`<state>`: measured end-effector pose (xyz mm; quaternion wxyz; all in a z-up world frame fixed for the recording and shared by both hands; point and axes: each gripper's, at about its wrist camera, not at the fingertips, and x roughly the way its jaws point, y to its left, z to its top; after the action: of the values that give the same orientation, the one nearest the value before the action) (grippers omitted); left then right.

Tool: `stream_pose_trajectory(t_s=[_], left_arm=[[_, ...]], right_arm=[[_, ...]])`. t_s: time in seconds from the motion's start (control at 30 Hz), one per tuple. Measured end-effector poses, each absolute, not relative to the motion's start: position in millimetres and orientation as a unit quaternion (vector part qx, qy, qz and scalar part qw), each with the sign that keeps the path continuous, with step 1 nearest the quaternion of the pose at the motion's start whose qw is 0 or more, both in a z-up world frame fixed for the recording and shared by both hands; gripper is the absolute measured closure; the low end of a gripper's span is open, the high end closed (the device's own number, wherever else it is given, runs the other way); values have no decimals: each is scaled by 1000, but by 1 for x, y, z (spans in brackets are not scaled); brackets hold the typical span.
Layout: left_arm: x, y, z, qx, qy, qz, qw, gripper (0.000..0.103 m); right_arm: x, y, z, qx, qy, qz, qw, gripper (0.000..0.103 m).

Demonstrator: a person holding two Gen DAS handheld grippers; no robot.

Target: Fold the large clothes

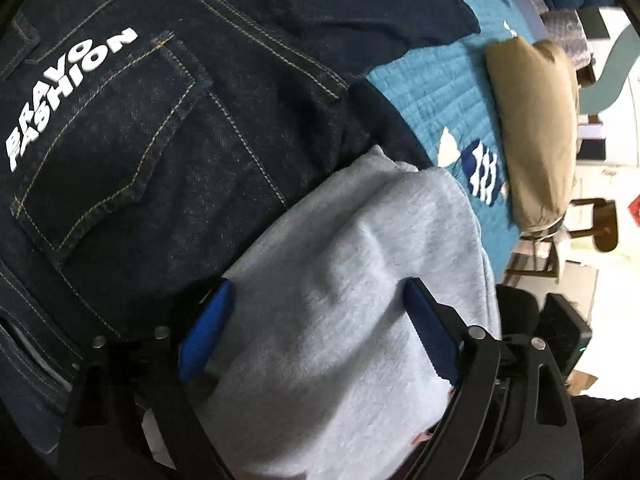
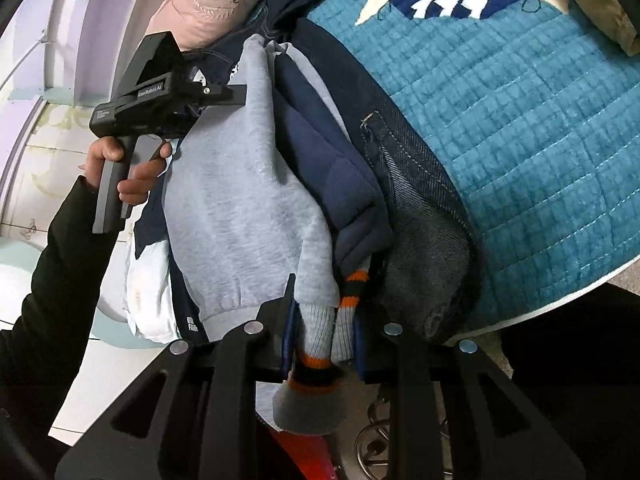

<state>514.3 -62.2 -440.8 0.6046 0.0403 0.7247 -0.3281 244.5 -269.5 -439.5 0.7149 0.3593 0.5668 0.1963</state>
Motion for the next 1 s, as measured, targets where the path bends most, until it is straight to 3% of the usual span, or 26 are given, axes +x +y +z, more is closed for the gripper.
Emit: stream_pose_trajectory(t_s=[0.1,0.23,0.37,0.43,0.63,1.0], left_arm=[[506,-67,-435,87,692,-339,632,21],[490,-74,-423,115,664,-357,646,56],[479,-76,-413,141,649,-355,658,66],[473,-78,-409,154,631,-355,672,78],[455,-75,-387,166,586,-353,710,87],[449,-68,-333,70,546,-372,747,88]], right_arm=[[245,-267,-438,356,565,195,718,81],[242,-262,-433,345,562,196,726,81],[241,-254,-427,328,561,192,735,81],[240,-253,-426,323,560,192,739,81],[235,-242,-406,304,540,203,758,82],[225,-252,-344,297,479,212,798,84]])
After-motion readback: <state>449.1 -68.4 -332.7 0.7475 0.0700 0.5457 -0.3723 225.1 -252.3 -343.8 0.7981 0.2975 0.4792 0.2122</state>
